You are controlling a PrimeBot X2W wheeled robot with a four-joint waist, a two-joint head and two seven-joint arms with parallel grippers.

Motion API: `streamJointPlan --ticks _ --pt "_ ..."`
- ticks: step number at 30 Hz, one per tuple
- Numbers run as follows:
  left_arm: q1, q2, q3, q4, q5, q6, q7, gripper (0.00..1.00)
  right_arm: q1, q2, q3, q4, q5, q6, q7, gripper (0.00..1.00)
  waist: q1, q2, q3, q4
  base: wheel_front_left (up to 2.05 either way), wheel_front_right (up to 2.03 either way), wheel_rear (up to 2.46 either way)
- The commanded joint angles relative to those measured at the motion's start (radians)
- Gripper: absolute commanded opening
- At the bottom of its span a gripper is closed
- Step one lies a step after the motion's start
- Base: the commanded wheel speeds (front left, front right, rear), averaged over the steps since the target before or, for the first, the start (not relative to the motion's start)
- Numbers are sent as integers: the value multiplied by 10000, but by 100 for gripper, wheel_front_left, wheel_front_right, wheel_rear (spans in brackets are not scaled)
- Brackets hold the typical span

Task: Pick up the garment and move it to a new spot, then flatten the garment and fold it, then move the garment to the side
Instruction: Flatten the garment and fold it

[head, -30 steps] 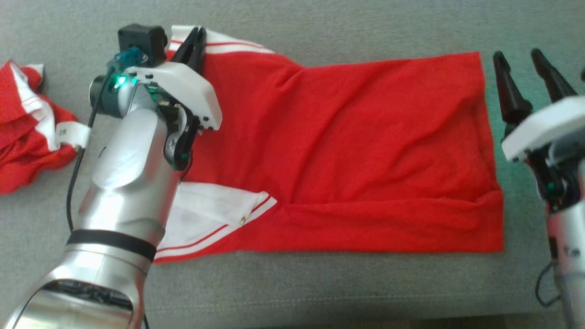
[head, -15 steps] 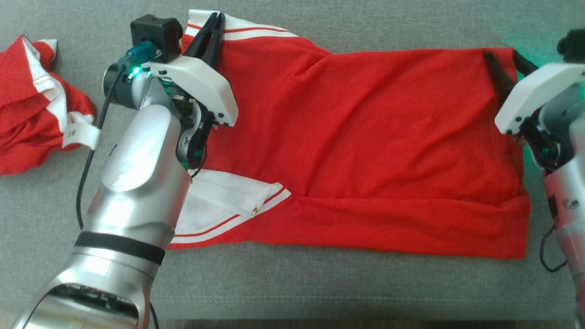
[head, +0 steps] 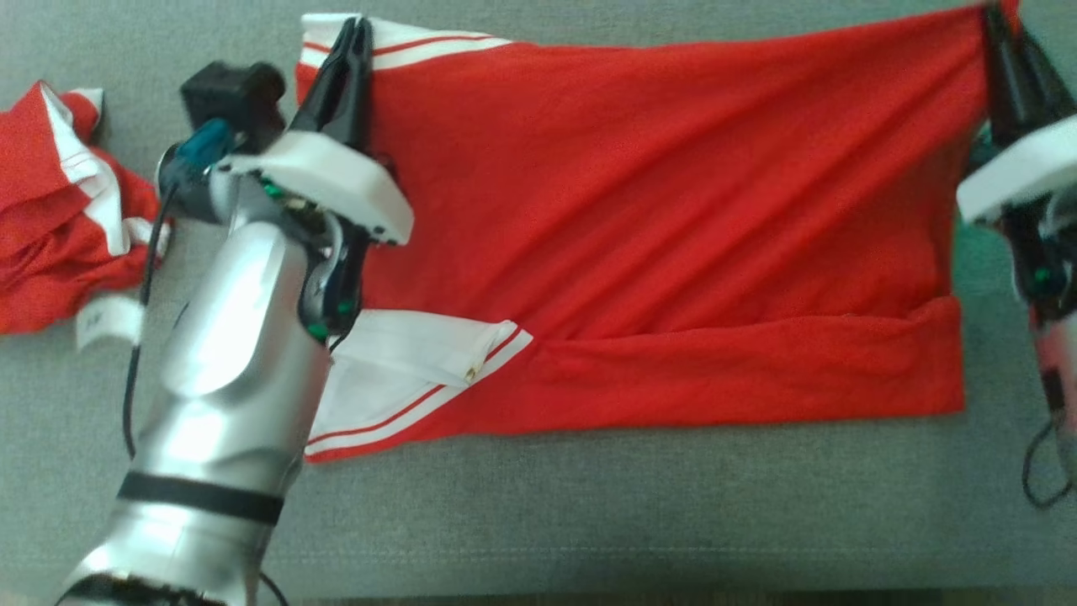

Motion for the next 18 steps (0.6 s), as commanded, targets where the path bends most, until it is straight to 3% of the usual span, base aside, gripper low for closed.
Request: streamJointPlan --ticks 1,18 --pt "54 465 364 -552 -61 102 -159 0 467 -170 35 -506 31 -9 -116 0 -1 0 -84 -67 0 0 0" --pt "3890 1200 270 -4186 -32 828 -426 0 4138 391 -594 -3288 -343 -9 205 0 -1 0 -537 -331 0 0 0"
